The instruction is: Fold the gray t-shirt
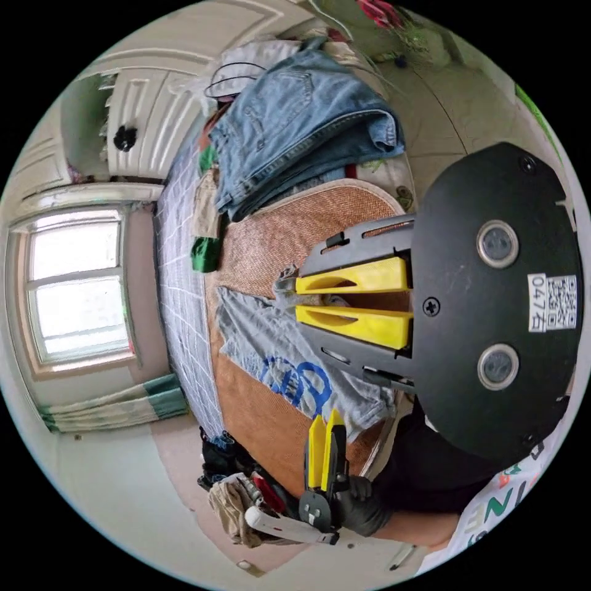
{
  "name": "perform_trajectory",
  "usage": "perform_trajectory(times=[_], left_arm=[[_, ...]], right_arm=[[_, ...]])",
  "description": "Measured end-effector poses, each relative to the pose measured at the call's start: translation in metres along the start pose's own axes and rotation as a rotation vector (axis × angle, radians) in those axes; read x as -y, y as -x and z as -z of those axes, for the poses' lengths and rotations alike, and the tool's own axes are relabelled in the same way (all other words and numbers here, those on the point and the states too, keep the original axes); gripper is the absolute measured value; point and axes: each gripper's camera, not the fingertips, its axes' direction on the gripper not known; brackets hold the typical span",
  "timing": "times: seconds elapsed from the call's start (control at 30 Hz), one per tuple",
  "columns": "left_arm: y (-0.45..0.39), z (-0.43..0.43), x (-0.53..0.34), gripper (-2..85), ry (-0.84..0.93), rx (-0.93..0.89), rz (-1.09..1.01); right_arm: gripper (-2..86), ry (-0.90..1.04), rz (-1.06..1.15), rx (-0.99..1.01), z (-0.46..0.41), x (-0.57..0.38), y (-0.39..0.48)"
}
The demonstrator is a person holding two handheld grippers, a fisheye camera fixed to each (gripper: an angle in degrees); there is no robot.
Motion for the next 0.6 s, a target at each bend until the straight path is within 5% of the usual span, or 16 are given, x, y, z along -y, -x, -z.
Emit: perform_trajectory(times=[0.27, 0.6], left_arm=[[0.007, 0.000, -0.001, 11.0, -0.023, -0.054, -0.022], [-0.022, -0.014, 0.019, 11.0, -0.013, -0.005, -0.110]], right_arm=[[4.5, 0.312, 0.559, 0.210, -0.058, 0.038, 0.129], [6.3, 0.180, 0.480, 0.277, 0.009, 0.050, 0.060]])
